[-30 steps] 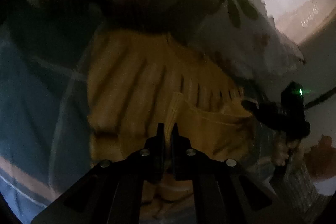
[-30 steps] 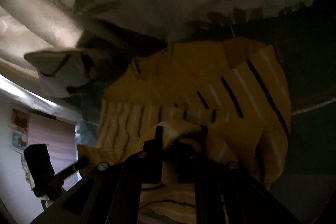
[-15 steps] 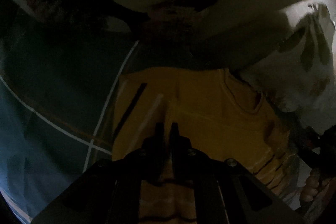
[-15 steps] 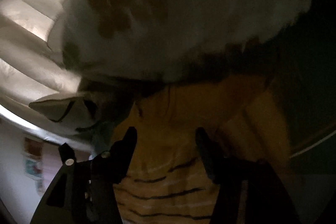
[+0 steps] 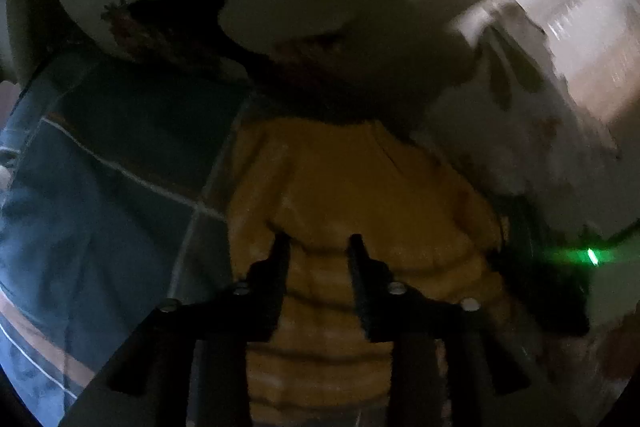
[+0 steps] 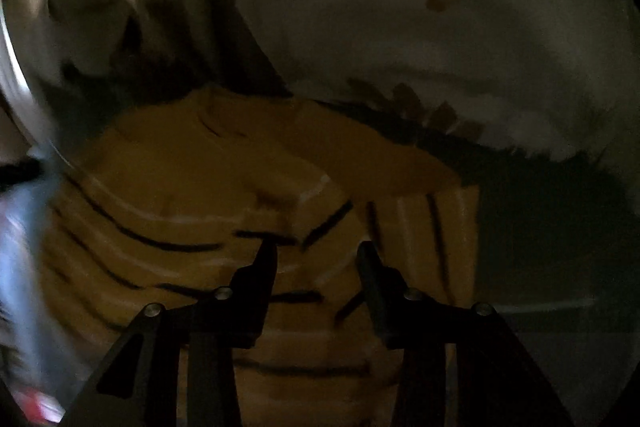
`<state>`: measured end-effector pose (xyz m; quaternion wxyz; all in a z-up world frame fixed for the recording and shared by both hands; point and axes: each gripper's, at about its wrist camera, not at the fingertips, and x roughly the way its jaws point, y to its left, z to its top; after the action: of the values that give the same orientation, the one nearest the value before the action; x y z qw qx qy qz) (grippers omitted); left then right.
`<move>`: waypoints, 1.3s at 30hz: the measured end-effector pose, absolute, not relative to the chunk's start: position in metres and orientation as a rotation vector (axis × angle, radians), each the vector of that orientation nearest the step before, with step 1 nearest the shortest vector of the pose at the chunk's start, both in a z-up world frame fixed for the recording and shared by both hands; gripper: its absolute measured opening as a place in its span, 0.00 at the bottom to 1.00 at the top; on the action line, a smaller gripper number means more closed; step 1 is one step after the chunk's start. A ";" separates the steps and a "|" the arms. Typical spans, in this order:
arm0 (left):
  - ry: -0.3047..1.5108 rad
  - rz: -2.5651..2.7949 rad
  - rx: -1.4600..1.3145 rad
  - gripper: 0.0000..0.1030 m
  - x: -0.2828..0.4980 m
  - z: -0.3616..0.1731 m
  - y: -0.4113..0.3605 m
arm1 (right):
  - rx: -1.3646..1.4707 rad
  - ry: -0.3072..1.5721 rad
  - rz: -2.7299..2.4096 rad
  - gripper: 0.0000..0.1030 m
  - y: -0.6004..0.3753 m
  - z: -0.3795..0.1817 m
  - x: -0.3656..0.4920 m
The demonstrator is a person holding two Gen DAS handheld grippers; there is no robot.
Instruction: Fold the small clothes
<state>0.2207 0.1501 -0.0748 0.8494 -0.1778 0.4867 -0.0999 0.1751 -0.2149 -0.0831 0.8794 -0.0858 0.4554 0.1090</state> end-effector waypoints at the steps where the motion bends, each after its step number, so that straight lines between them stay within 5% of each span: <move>1: 1.040 -0.213 -0.353 0.33 0.216 -0.082 0.145 | -0.233 0.952 0.200 0.44 -0.210 -0.088 0.179; 6: 1.146 -0.108 -0.302 0.33 0.225 -0.136 0.143 | -0.258 0.995 0.092 0.39 -0.228 -0.106 0.219; 13: 1.146 -0.109 -0.376 0.33 0.236 -0.139 0.152 | 0.386 1.085 0.022 0.40 -0.324 -0.101 0.256; 24: 1.073 -0.075 -0.543 0.33 0.174 -0.105 0.200 | 0.461 1.054 0.151 0.59 -0.375 -0.081 0.121; 31: 1.111 -0.036 -0.624 0.34 0.132 -0.122 0.202 | 0.463 1.094 0.247 0.60 -0.343 -0.118 0.070; 32: 1.112 -0.032 -0.630 0.34 0.129 -0.123 0.200 | 0.451 1.092 0.251 0.53 -0.338 -0.123 0.071; 33: 1.108 -0.026 -0.631 0.34 0.125 -0.123 0.198 | 0.450 1.105 0.257 0.18 -0.332 -0.133 0.076; 39: 1.045 0.002 -0.609 0.34 0.106 -0.091 0.198 | 0.681 1.062 0.263 0.08 -0.375 -0.121 0.071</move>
<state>0.1058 0.1980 -0.0915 0.8227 -0.2863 0.4911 0.0009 0.0707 -0.3755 -0.1210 0.7994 0.3176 0.4951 0.1224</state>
